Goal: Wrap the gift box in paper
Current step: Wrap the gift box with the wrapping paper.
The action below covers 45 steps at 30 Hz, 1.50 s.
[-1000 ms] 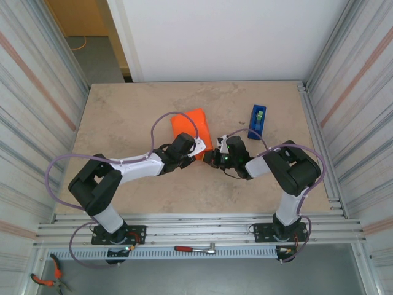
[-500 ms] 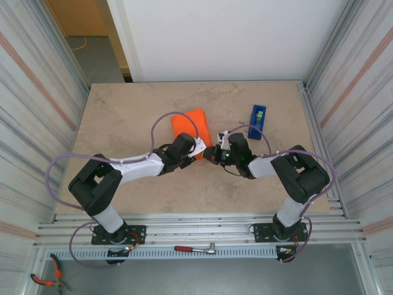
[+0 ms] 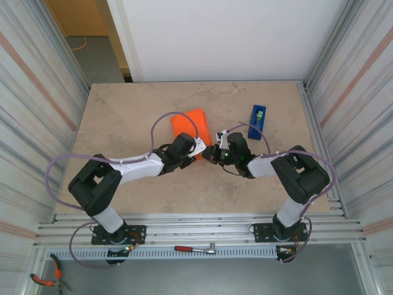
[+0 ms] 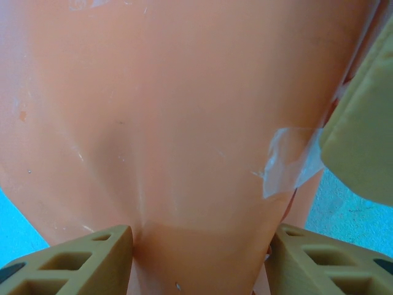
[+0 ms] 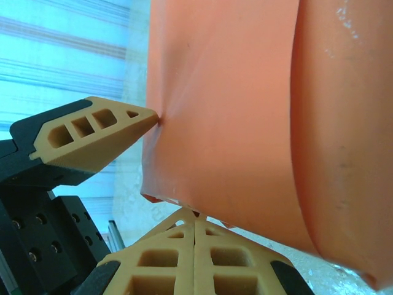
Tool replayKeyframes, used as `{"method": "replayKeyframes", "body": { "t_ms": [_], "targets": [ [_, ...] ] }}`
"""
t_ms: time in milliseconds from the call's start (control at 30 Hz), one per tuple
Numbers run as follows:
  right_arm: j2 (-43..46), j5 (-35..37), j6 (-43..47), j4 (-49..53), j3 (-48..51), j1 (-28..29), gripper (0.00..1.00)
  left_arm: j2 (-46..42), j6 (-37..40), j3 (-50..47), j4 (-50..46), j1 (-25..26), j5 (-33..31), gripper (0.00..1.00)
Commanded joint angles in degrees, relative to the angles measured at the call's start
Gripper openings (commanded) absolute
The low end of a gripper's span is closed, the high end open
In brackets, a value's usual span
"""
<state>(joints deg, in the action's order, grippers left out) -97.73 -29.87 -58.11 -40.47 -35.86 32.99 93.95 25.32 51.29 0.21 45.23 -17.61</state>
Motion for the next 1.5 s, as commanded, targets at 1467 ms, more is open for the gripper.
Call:
{"method": "replayKeyframes", "body": {
  "t_ms": [1467],
  "targets": [
    [-5.33, 0.44, 0.06, 23.04, -15.22, -0.5, 0.0, -5.37, -3.06, -0.29, -1.79, -1.73, 5.16, 0.57]
  ]
}}
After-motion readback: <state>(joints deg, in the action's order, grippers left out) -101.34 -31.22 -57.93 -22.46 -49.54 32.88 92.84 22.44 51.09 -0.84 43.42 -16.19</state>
